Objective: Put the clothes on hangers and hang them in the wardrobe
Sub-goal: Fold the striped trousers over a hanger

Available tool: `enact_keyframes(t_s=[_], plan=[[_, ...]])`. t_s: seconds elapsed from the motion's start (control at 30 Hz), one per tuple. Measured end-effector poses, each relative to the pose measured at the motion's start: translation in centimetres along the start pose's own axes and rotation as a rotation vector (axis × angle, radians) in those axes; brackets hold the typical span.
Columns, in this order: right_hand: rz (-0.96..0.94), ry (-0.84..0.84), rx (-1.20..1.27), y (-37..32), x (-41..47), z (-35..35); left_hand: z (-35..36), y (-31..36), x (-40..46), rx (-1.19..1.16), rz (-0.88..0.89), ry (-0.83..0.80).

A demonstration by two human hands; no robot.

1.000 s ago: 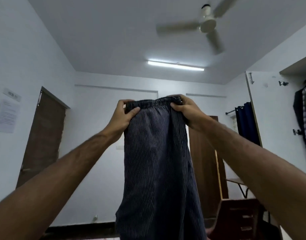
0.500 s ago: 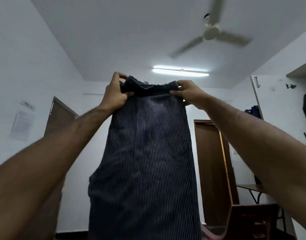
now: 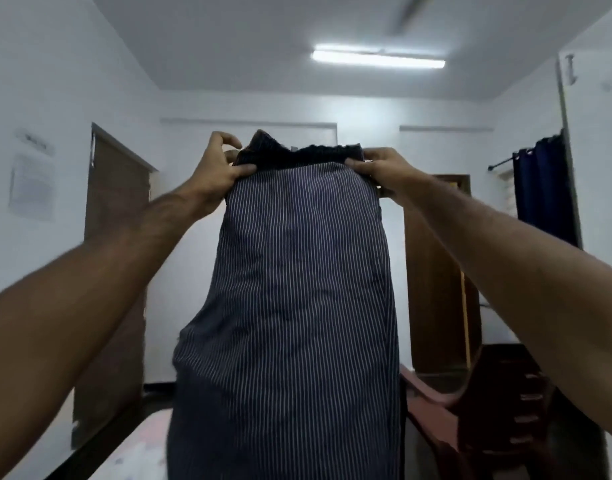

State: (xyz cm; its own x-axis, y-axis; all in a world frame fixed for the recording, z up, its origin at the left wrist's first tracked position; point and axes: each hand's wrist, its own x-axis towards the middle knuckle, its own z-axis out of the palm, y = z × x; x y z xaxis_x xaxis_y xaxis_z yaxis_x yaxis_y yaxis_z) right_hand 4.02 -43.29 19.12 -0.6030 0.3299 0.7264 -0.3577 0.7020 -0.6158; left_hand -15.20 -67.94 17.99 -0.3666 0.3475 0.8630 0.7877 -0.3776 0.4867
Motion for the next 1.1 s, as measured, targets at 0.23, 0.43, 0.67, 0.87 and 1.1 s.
enact_keyframes(t_s=[0.23, 0.43, 0.67, 0.87, 1.1], plan=[[0.142, 0.064, -0.140, 17.6, 3.7, 6.2, 5.6, -18.4, -0.7, 0.399, -0.063, -0.102], [0.284, 0.120, -0.433, 34.1, 4.4, 10.7, 13.1, -33.3, -3.9, 0.567, -0.183, -0.206], [0.409, 0.066, -0.443, 46.6, -0.3, 13.3, 16.7, -44.7, -10.4, 0.726, -0.372, -0.239], [0.466, 0.028, -0.301, 49.7, -6.9, 14.1, 17.5, -45.6, -17.1, 0.577, -0.423, -0.331], [0.501, -0.131, -0.138, 43.7, -16.4, 13.7, 14.2, -39.2, -25.5, 0.296, -0.565, -0.220]])
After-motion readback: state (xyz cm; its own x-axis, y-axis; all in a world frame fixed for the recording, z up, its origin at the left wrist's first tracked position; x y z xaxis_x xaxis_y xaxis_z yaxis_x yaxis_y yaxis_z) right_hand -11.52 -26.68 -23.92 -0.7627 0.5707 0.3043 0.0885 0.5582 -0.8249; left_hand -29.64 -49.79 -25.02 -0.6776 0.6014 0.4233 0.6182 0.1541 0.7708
